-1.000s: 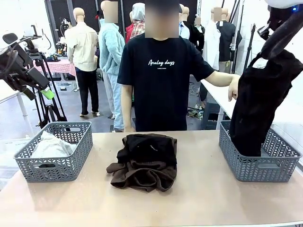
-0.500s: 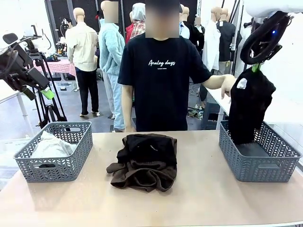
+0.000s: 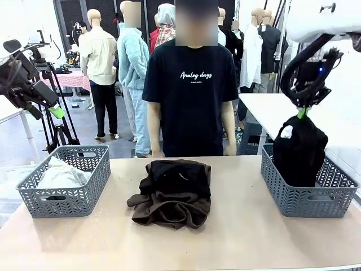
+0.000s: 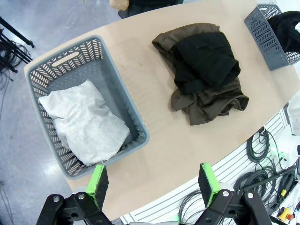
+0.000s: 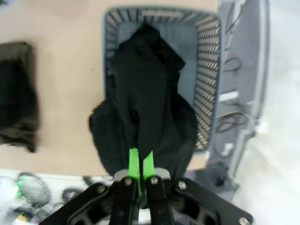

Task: Sort the tops and bottoms.
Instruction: Sort the clothes according to human instructions.

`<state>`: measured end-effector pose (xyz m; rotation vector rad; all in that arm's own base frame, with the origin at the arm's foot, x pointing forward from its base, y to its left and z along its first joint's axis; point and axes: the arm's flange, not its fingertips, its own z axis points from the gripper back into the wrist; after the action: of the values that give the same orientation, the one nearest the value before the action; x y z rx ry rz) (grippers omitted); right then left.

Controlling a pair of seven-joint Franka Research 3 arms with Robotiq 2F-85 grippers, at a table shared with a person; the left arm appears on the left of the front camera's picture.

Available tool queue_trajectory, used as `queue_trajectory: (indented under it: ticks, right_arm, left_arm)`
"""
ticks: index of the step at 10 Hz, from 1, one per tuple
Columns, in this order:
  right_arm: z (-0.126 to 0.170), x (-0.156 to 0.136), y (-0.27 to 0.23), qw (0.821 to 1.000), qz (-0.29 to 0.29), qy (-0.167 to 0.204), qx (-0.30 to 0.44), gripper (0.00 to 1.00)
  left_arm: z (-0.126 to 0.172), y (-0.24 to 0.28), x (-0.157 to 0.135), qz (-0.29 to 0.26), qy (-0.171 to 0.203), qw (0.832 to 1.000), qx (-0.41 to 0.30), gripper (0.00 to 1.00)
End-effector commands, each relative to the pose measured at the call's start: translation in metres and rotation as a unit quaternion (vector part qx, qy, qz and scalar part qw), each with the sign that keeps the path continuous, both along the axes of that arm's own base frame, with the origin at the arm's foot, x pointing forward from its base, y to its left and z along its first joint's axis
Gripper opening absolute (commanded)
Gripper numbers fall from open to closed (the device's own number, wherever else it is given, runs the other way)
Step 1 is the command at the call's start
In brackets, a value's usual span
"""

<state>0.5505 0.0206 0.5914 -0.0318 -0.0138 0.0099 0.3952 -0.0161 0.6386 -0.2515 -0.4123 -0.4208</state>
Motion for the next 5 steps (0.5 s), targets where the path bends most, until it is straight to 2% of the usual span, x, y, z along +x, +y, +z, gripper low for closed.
queue_trajectory:
  ticks: [1, 3, 5]
  right_arm:
    - [-0.021, 0.004, -0.005, 1.000, 0.004, 0.005, 0.004, 0.00]
    - [-0.035, 0.014, -0.014, 1.000, 0.003, 0.010, 0.012, 0.00]
    - [-0.039, 0.030, -0.027, 1.000, -0.011, -0.008, -0.010, 0.00]
  left_arm:
    - [0.001, 0.000, 0.000, 0.001, -0.001, 1.000, -0.001, 1.00]
    - [0.001, 0.000, 0.000, 0.001, -0.001, 1.000, -0.001, 1.00]
    - [0.001, 0.000, 0.000, 0.001, -0.001, 1.000, -0.001, 1.00]
